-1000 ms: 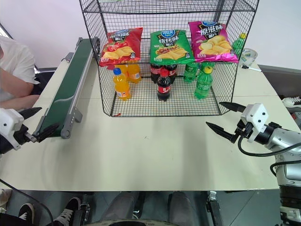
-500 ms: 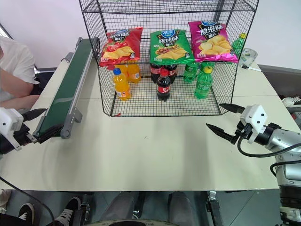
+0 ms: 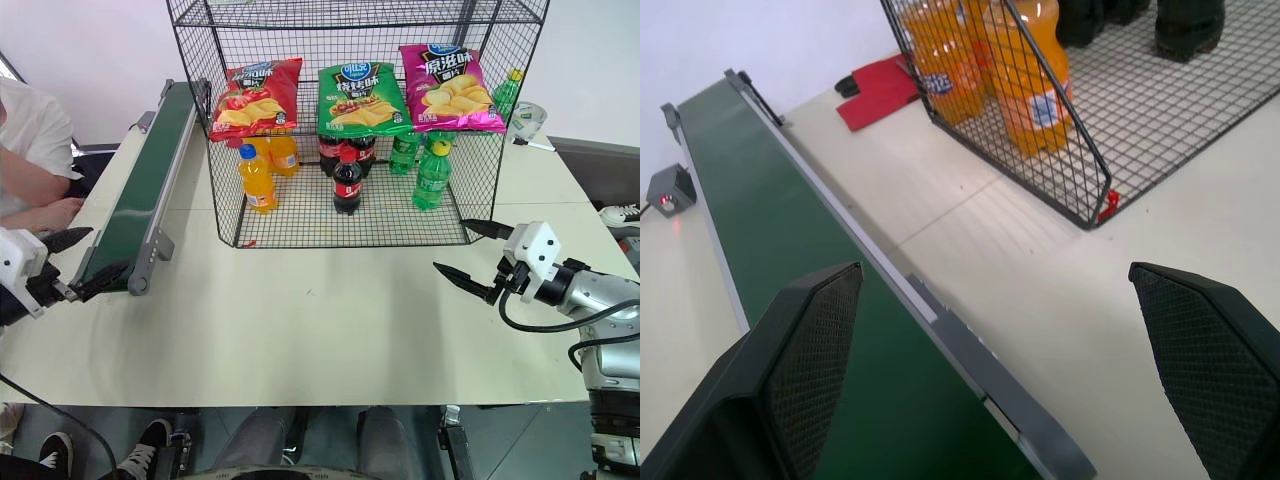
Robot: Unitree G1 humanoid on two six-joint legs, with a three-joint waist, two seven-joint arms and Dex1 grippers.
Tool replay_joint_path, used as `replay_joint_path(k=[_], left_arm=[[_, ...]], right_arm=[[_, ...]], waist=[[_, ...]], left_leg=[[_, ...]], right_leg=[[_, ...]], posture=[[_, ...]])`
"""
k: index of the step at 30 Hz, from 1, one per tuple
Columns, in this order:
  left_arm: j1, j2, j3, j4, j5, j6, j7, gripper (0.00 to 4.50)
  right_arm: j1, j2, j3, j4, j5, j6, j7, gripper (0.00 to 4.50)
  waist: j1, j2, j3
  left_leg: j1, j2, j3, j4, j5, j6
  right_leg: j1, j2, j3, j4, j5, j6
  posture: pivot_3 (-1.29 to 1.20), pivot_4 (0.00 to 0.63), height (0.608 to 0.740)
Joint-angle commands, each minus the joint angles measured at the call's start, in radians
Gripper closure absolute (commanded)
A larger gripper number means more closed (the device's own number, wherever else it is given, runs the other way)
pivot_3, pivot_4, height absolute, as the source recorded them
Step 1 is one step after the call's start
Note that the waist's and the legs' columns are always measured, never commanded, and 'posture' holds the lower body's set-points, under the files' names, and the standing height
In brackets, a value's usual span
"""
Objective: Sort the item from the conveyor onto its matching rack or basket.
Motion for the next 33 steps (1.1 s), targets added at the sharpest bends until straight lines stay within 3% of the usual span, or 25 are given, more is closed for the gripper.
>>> replay_joint_path(k=[1, 33], left_arm=[[-0.003, 0.005, 0.014, -0.013, 0.0, -0.017, 0.009, 0.04], [-0.026, -0.038, -0.023, 0.008, 0.005, -0.038, 0.053, 0.04]], right_arm=[[-0.006, -0.004, -0.018, -0.007, 0.008, -0.023, 0.004, 0.0], [-0.091, 0.005, 0.006, 0.051, -0.013, -0.041, 0.006, 0.0]], waist=[[0.0, 0.0, 0.0], [-0.001, 0.0, 0.0]], left_leg=[[0.0, 0.0, 0.0, 0.0, 0.0, 0.0], [0.0, 0.0, 0.0, -0.001, 0.0, 0.0]], right_leg=[[0.0, 0.0, 0.0, 0.0, 0.0, 0.0], [0.0, 0.0, 0.0, 0.0, 0.0, 0.0]], posture=[[0.0, 0.15, 0.74], [0.0, 0.15, 0.74]])
